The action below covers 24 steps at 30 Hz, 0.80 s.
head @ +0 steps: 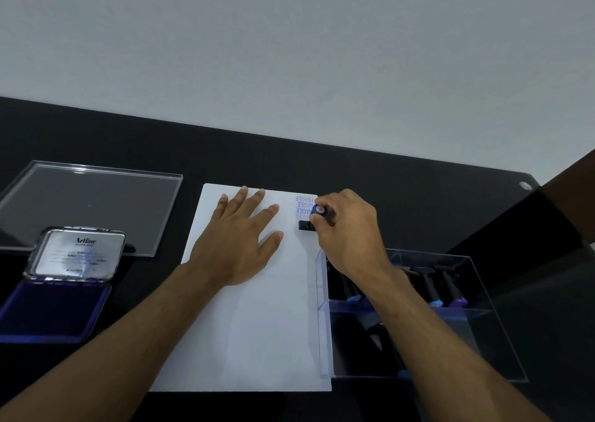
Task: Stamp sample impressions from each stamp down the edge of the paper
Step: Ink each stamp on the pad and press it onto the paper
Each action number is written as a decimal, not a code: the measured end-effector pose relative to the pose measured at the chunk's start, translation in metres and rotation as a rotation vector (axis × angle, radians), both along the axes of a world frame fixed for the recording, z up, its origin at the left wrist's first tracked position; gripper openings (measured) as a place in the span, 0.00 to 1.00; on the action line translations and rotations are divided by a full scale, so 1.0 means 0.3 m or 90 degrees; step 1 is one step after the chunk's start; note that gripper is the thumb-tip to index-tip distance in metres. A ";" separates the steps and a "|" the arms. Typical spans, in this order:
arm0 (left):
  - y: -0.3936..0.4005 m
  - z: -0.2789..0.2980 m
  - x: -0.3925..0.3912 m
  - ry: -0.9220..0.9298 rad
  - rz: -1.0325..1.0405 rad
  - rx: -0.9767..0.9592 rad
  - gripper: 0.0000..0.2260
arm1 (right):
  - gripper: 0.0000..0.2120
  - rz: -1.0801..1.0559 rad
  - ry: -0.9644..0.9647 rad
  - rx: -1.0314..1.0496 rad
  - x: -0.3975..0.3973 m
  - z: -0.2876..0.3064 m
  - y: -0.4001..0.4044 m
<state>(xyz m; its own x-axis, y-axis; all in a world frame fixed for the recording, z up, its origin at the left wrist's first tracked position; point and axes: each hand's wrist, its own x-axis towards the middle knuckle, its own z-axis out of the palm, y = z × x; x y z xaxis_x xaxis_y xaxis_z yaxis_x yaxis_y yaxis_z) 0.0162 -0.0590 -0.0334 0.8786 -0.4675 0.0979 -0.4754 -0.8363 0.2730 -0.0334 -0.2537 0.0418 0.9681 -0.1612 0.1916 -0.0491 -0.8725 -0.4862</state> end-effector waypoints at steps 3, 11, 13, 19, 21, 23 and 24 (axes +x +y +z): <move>0.002 -0.001 0.001 0.001 0.002 0.005 0.37 | 0.13 0.003 0.005 -0.001 0.002 -0.002 0.001; 0.000 0.006 -0.003 -0.002 0.000 -0.002 0.38 | 0.13 0.020 -0.001 -0.014 0.009 -0.002 0.011; 0.001 0.007 -0.005 -0.006 -0.001 -0.002 0.37 | 0.13 0.020 -0.006 -0.021 0.009 -0.002 0.012; 0.002 0.009 -0.006 -0.002 0.000 -0.006 0.38 | 0.12 0.018 0.006 -0.031 0.010 -0.005 0.015; -0.001 0.011 -0.005 0.002 0.003 -0.001 0.38 | 0.12 0.015 0.018 -0.037 0.016 -0.005 0.016; -0.002 0.012 -0.006 0.004 0.005 0.000 0.39 | 0.11 0.019 0.014 -0.053 0.022 -0.003 0.014; -0.001 0.011 -0.006 0.005 0.005 0.000 0.39 | 0.10 0.021 0.016 -0.059 0.025 -0.001 0.013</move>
